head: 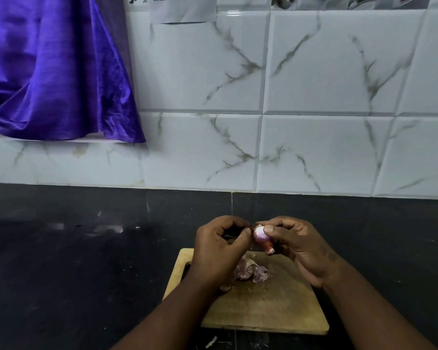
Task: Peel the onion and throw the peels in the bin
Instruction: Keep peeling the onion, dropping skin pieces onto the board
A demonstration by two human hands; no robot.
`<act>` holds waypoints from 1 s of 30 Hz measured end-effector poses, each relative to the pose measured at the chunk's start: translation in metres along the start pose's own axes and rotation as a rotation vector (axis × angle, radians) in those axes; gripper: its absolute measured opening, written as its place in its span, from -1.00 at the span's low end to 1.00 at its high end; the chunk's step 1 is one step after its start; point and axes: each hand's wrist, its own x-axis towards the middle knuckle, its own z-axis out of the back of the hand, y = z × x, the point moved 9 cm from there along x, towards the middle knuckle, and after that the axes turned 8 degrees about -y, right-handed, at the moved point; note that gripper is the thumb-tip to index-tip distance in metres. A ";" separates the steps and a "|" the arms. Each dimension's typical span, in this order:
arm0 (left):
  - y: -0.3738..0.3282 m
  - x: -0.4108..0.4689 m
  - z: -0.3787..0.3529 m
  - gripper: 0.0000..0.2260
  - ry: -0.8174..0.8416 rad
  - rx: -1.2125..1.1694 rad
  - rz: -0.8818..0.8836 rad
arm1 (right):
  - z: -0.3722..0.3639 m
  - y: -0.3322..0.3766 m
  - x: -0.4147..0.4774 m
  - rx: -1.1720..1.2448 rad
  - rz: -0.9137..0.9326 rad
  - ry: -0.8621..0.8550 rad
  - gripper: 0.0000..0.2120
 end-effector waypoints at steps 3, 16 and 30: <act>-0.004 -0.002 -0.002 -0.89 0.011 0.014 -0.021 | 0.002 -0.001 0.000 0.027 -0.015 -0.007 -0.78; -0.007 0.001 0.004 -0.88 -0.064 0.084 -0.099 | 0.004 0.006 0.002 0.020 0.062 -0.067 -0.74; 0.004 0.003 0.001 -0.86 -0.056 0.124 -0.066 | -0.004 0.009 -0.002 0.000 0.089 0.011 -0.82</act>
